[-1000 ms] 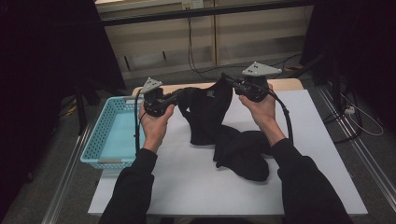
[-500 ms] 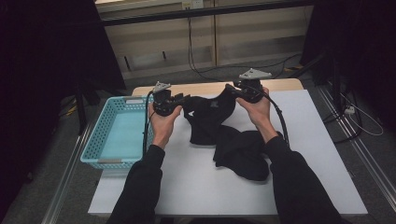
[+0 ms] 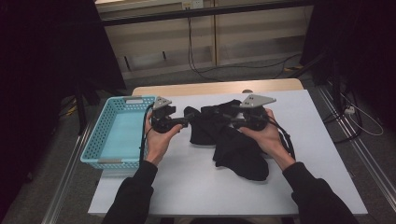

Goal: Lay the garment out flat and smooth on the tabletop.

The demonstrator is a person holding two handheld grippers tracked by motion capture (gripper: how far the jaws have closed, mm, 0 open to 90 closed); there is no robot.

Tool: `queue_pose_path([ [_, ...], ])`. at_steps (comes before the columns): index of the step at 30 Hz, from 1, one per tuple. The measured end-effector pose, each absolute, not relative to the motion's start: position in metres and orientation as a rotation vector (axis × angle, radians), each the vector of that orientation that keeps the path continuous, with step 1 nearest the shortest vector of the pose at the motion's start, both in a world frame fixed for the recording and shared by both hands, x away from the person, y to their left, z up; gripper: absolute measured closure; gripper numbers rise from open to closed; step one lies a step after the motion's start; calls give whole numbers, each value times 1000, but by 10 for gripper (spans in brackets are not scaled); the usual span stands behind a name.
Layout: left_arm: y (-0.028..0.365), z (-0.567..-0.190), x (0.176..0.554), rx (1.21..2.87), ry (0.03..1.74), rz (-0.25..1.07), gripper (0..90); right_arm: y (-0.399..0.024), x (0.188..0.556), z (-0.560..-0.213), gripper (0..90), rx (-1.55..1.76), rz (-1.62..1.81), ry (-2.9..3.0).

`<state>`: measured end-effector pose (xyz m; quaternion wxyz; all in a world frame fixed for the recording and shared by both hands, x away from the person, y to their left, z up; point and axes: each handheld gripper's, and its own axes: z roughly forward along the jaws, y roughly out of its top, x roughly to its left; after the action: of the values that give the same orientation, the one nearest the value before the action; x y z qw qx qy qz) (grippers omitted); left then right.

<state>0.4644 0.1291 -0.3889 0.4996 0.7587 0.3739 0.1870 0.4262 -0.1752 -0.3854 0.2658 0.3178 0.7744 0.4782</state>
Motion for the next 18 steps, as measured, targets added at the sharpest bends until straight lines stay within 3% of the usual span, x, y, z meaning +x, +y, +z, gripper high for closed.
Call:
queue_pose_path([
  [6, 129, -395, 433, 1870, 835, 420, 109, -171, 375, -398, 649, 764, 1304, 2192],
  [12, 135, -408, 409, 1890, 823, 413, 103, -160, 341, -413, 689, 695, 1291, 2273],
  [18, 139, -420, 391, 1938, 788, 392, 124, -132, 332, -430, 699, 612, 1230, 2374],
])
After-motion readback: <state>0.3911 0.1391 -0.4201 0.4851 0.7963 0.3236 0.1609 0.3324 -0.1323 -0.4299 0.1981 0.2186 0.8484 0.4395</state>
